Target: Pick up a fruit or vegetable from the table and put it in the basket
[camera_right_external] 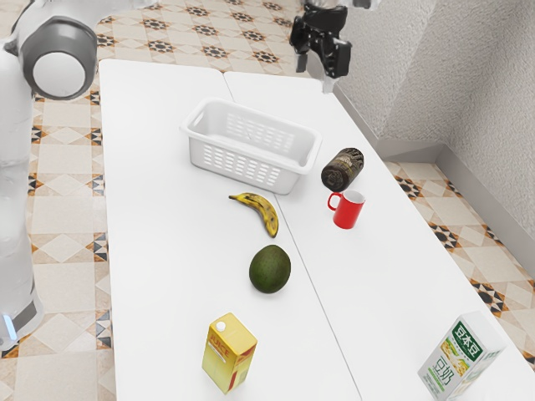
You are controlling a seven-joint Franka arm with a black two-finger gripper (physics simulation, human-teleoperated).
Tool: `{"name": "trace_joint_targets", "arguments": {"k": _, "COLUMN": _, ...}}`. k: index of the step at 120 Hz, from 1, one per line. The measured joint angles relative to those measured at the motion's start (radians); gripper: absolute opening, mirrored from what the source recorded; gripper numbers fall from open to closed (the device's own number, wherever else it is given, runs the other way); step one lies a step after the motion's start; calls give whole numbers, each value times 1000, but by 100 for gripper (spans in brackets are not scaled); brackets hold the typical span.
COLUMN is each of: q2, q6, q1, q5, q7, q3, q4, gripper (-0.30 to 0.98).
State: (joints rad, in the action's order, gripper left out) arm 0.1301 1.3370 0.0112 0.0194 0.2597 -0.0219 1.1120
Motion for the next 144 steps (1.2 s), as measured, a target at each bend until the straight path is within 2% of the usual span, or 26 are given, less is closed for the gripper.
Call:
{"name": "trace_joint_targets", "arguments": {"k": 13, "q2": 76, "q6": 47, "q1": -40, "q5": -9, "q7": 135, "q3": 1, "q4": 4, "gripper": 69}}
{"name": "trace_joint_targets", "arguments": {"k": 38, "q2": 82, "q6": 73, "q1": -74, "q5": -19, "q7": 378, "q3": 9, "q4": 40, "gripper": 69}}
{"name": "trace_joint_targets", "arguments": {"k": 42, "q2": 72, "q6": 80, "q1": -84, "q5": -19, "q7": 413, "q3": 9, "q4": 79, "gripper": 69}}
{"name": "trace_joint_targets", "arguments": {"k": 61, "q2": -76, "q6": 232, "q1": -167, "q5": 0, "q7": 568, "q3": 37, "q4": 446, "gripper": 69}}
{"name": "trace_joint_targets", "arguments": {"k": 93, "q2": -171, "q6": 445, "q1": -286, "q5": 19, "q7": 775, "q3": 66, "q4": 701, "gripper": 69}}
{"name": "trace_joint_targets", "arguments": {"k": 103, "q2": -189, "q6": 484, "q1": -265, "q5": 19, "q7": 820, "q3": 74, "q4": 737, "gripper": 69}}
{"name": "trace_joint_targets", "arguments": {"k": 123, "q2": -215, "q6": 530, "q1": -143, "q5": 5, "q7": 895, "q3": 101, "q4": 776, "gripper": 69}}
{"name": "trace_joint_targets", "arguments": {"k": 144, "q2": -254, "q6": 560, "q1": -176, "q5": -3, "q7": 953, "q3": 152, "q4": 825, "gripper": 69}}
